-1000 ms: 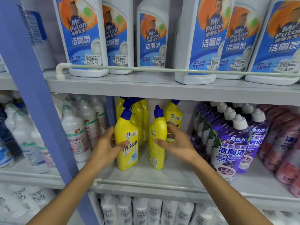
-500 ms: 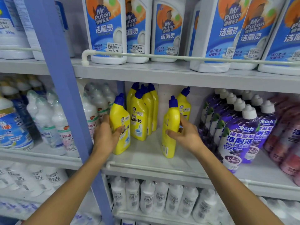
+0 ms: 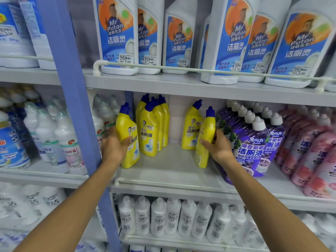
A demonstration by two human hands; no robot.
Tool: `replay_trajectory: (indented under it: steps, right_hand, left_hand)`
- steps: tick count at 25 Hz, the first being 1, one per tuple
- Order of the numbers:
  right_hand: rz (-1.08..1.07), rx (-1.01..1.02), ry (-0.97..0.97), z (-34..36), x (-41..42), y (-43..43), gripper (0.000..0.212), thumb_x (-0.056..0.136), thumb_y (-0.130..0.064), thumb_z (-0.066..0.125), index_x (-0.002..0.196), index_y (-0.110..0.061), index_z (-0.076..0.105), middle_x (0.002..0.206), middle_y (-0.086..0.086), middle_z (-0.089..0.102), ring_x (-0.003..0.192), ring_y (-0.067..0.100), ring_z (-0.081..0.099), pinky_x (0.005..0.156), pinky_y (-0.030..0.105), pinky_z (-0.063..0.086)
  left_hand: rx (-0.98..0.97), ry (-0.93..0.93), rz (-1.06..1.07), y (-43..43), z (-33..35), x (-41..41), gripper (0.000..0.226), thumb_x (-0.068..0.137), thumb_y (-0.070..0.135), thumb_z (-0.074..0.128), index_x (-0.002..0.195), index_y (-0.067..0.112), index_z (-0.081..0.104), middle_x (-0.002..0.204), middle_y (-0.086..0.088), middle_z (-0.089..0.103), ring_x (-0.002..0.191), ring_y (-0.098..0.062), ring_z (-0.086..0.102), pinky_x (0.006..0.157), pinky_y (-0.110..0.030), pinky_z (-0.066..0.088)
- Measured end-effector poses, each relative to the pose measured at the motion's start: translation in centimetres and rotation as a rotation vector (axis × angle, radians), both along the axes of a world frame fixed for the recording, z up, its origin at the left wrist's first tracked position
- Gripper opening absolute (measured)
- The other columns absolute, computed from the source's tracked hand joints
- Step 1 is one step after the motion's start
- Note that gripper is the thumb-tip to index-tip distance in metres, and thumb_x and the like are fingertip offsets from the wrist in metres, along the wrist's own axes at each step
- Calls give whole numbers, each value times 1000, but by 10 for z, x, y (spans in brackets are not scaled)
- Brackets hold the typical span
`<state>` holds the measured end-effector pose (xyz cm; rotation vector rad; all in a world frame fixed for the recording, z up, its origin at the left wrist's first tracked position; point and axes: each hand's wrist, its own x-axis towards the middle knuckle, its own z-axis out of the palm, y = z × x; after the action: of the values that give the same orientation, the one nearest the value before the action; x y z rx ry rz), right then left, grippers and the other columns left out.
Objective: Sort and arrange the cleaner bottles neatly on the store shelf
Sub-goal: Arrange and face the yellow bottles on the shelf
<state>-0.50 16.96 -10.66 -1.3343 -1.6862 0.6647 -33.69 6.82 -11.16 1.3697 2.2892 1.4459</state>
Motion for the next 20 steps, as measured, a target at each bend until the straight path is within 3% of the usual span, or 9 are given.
replay_trajectory:
  steps: [5, 7, 10, 12, 16, 18, 20]
  right_hand:
    - [-3, 26, -5, -2, 9, -5, 51, 89, -32, 78, 129, -13, 52, 116, 5, 69, 107, 27, 66, 92, 41, 54]
    - [3, 69, 66, -1, 11, -18, 53, 90, -30, 77, 134, -14, 51, 115, 0, 68, 107, 20, 67, 91, 33, 54]
    - [59, 153, 193, 4, 13, -41, 58, 89, -23, 79, 140, -18, 52, 122, -7, 67, 110, 1, 65, 88, 15, 52]
    - [130, 155, 228, 3, 16, -48, 63, 88, -26, 80, 143, -17, 51, 134, -6, 64, 122, 1, 61, 95, 20, 53]
    - [182, 182, 237, 7, 15, -55, 72, 86, -31, 81, 149, -23, 47, 147, -5, 54, 134, 7, 52, 100, 31, 54]
    - [261, 174, 229, 12, 3, -54, 71, 87, -29, 80, 149, -24, 46, 147, -8, 53, 135, 5, 51, 98, 27, 54]
    - [353, 148, 187, 17, -17, -47, 70, 86, -30, 81, 148, -25, 47, 147, -10, 53, 133, 4, 52, 94, 19, 53]
  left_hand:
    - [37, 43, -64, -8, -3, 5, 55, 87, 26, 78, 128, 5, 50, 122, -22, 63, 107, -45, 61, 86, -53, 53]
    - [52, -9, -96, -13, -3, 5, 59, 85, 29, 78, 131, 9, 49, 124, -19, 63, 110, -43, 61, 89, -53, 54]
    - [141, -162, -147, -26, -1, 8, 75, 74, 54, 75, 137, 28, 46, 131, -3, 63, 118, -27, 62, 97, -52, 54]
    - [210, -107, -164, -39, 7, 14, 73, 75, 57, 73, 138, 36, 44, 133, 4, 61, 121, -20, 61, 98, -51, 54]
    - [343, 25, -276, -57, 31, 44, 62, 86, 37, 74, 141, 29, 45, 137, 7, 56, 126, -15, 55, 104, -45, 49]
    - [266, 35, -350, -47, 38, 58, 72, 86, 32, 77, 148, 23, 42, 144, 7, 52, 131, -12, 51, 107, -39, 46]
    - [171, 16, -380, -23, 39, 63, 84, 78, 41, 77, 150, 19, 40, 145, 3, 54, 132, -16, 52, 108, -38, 46]
